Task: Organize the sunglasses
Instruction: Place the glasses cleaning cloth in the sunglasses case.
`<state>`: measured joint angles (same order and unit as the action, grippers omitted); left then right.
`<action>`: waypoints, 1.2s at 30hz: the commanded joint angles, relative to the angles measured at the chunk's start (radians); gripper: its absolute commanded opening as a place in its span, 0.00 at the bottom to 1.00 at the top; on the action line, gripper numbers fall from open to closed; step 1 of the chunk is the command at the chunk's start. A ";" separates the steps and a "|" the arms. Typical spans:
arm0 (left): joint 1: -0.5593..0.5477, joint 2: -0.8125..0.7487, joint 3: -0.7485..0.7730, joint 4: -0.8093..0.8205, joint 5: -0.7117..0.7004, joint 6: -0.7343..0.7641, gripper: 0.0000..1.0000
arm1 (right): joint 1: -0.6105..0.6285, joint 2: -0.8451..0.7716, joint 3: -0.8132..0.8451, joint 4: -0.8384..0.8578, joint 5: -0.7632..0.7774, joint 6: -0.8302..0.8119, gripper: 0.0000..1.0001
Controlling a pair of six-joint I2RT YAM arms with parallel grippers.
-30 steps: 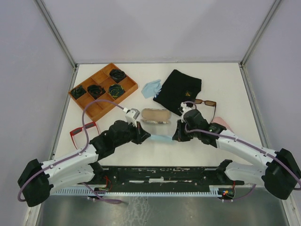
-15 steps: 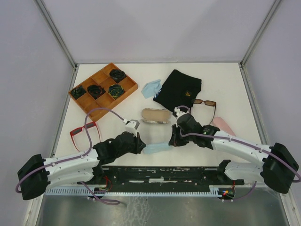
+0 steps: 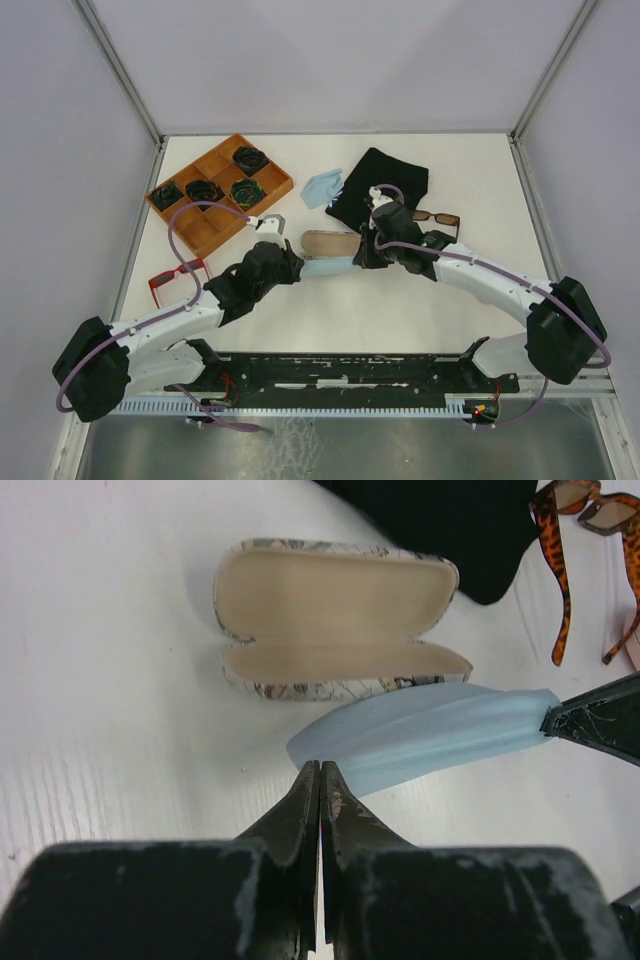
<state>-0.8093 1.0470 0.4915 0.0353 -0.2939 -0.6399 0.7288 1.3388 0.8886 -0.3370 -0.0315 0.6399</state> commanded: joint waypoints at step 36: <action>0.188 0.466 0.260 0.299 0.139 0.233 0.03 | -0.183 0.396 0.275 0.091 -0.122 -0.090 0.00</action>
<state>-0.6308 1.4864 0.7139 0.2535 -0.1703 -0.4541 0.5541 1.7111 1.1065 -0.2920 -0.1379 0.5694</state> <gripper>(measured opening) 0.036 0.006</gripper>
